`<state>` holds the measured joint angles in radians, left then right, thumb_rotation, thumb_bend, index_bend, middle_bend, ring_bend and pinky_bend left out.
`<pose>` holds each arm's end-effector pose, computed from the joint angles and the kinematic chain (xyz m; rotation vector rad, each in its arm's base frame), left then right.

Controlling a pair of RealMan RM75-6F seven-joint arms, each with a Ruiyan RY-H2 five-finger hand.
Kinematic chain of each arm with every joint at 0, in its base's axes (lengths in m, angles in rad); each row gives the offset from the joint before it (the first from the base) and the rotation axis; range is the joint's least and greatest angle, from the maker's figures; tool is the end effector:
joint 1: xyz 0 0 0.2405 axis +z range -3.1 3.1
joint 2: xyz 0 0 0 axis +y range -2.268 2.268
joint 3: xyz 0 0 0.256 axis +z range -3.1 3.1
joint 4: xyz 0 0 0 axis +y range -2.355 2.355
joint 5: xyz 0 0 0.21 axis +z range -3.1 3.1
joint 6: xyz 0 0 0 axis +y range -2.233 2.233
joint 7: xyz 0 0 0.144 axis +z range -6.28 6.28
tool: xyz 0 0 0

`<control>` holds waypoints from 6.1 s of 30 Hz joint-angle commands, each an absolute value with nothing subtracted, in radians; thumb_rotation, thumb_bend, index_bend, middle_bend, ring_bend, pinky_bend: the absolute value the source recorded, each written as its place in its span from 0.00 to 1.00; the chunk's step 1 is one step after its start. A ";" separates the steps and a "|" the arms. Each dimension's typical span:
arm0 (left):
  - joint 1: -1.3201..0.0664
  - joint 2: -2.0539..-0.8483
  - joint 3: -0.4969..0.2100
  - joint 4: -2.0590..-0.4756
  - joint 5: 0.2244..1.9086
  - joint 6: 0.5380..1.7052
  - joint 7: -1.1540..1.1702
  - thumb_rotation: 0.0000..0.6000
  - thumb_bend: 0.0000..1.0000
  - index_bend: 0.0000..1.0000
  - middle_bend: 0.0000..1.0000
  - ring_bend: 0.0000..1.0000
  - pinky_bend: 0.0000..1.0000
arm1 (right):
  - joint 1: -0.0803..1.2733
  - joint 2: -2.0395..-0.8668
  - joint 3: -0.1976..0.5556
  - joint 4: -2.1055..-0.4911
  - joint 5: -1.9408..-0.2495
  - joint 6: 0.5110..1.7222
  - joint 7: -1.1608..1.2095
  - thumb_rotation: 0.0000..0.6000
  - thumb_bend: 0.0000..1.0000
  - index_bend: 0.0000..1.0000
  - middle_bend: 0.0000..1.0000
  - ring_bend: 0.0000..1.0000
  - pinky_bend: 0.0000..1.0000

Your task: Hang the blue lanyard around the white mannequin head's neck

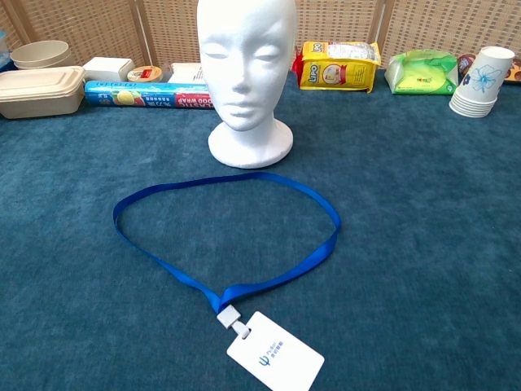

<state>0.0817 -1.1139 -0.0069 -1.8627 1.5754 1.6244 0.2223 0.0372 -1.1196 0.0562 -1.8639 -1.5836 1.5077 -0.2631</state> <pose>-0.2728 0.1233 0.1547 -1.2820 -0.9234 -0.8882 -0.2534 -0.1648 0.1431 1.4274 -0.8596 0.9367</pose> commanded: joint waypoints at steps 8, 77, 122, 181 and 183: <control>0.012 -1.128 -0.040 -1.866 1.552 1.540 0.248 1.00 0.23 0.53 0.50 0.41 0.21 | 0.145 -1.220 0.138 -2.026 -1.399 1.386 -0.522 0.93 0.25 0.32 0.67 0.90 0.86; -0.183 -1.157 -0.095 -1.829 1.378 1.382 0.341 1.00 0.22 0.53 0.50 0.41 0.21 | 0.693 -1.935 0.376 -1.567 -0.706 1.276 -0.936 0.93 0.25 0.48 0.99 1.00 1.00; -0.199 -1.172 -0.081 -1.811 1.354 1.376 0.318 1.00 0.22 0.53 0.50 0.41 0.21 | 0.785 -1.956 0.388 -1.420 -0.589 1.293 -0.949 0.93 0.35 0.49 0.99 1.00 1.00; -0.192 -1.176 -0.065 -1.778 1.356 1.378 0.256 1.00 0.22 0.53 0.50 0.40 0.21 | 0.853 -1.984 0.383 -1.391 -0.497 1.295 -1.004 1.00 0.49 0.59 0.99 1.00 1.00; -0.192 -1.176 -0.066 -1.776 1.355 1.378 0.255 1.00 0.22 0.53 0.50 0.40 0.21 | 0.854 -1.985 0.383 -1.388 -0.498 1.297 -1.003 1.00 0.49 0.59 0.99 1.00 1.00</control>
